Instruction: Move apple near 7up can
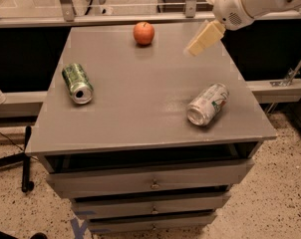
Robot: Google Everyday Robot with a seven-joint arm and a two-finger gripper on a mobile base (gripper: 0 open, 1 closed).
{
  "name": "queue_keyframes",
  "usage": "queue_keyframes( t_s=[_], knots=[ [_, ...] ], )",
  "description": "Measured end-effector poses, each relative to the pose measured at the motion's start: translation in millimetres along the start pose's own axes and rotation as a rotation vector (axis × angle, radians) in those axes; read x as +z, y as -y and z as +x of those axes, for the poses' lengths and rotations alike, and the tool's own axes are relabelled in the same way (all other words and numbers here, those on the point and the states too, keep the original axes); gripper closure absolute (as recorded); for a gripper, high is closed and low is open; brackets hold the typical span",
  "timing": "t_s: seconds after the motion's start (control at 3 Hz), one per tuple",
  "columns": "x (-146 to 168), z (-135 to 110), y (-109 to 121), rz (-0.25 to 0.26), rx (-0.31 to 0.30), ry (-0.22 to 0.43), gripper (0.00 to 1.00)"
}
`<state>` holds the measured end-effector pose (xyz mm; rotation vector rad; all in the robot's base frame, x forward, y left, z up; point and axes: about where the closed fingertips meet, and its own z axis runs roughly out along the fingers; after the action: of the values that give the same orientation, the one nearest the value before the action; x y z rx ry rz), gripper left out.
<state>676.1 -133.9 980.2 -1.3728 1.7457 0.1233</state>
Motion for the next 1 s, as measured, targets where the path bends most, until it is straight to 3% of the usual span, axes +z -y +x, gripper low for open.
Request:
queue_keyframes(
  t_s=[0.33,0.67,1.0],
  knots=[
    [0.1,0.0,0.0,0.000,0.000,0.000,0.00],
    [19.1,0.9,3.7,0.032,0.057,0.036,0.00],
    [83.7,5.0,10.4,0.068,0.212,0.110,0.00]
  ],
)
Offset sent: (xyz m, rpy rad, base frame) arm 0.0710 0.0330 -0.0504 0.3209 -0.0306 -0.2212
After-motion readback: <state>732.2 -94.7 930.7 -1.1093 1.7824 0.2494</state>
